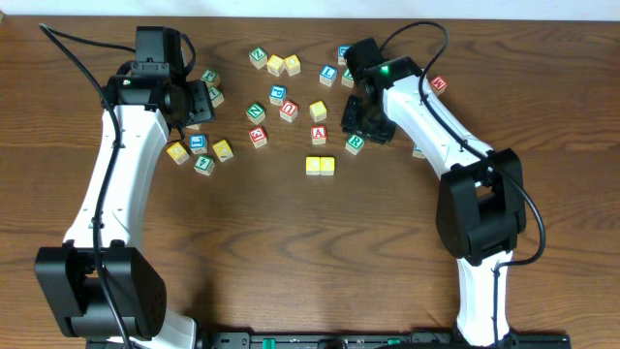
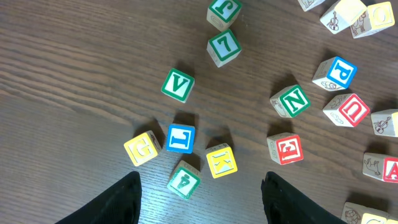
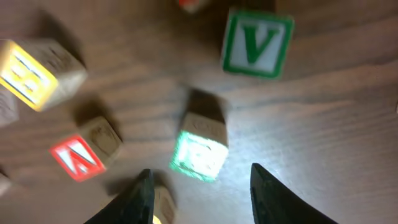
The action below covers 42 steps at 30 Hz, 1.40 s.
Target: Spell out CORL
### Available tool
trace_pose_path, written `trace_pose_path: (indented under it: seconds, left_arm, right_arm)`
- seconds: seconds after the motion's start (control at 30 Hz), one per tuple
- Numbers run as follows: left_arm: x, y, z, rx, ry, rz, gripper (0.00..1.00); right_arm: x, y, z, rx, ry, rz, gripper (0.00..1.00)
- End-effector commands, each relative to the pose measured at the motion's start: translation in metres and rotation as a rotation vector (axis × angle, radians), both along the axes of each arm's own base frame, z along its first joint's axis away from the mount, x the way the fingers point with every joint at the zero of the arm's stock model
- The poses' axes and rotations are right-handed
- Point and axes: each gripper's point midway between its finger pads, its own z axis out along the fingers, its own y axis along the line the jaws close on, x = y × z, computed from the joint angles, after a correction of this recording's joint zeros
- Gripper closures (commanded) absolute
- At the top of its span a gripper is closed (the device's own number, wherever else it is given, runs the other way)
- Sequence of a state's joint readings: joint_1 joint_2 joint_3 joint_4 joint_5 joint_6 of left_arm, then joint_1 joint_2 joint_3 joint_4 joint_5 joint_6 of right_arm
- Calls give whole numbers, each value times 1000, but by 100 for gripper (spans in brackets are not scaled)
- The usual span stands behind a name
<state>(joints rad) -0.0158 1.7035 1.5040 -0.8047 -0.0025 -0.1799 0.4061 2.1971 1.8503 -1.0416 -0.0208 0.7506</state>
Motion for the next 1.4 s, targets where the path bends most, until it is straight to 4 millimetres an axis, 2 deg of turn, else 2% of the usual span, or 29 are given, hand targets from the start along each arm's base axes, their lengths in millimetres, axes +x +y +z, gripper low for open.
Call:
trace_pose_path:
  seconds: [0.0, 0.33, 0.57, 0.7, 1.0, 1.3, 1.37]
  left_arm:
    - [-2, 1, -8, 0, 21, 1, 39]
    - [-2, 1, -8, 0, 21, 1, 39]
    - [-2, 1, -8, 0, 21, 1, 39]
    - [-2, 1, -8, 0, 21, 1, 39]
    - [-2, 1, -8, 0, 21, 1, 39]
    - [-2, 1, -8, 0, 21, 1, 39]
    - [-2, 1, -8, 0, 21, 1, 39]
  right_arm:
    - [10, -1, 4, -3, -45, -86, 55]
    - [8, 3, -5, -13, -33, -81, 50]
    - [1, -2, -16, -31, -7, -84, 49]
    - [-3, -3, -24, -35, 2, -87, 49]
    - [-4, -4, -27, -36, 5, -87, 51]
    - [-11, 5, -45, -15, 5, -68, 51]
    - [-11, 5, -45, -16, 6, -68, 54]
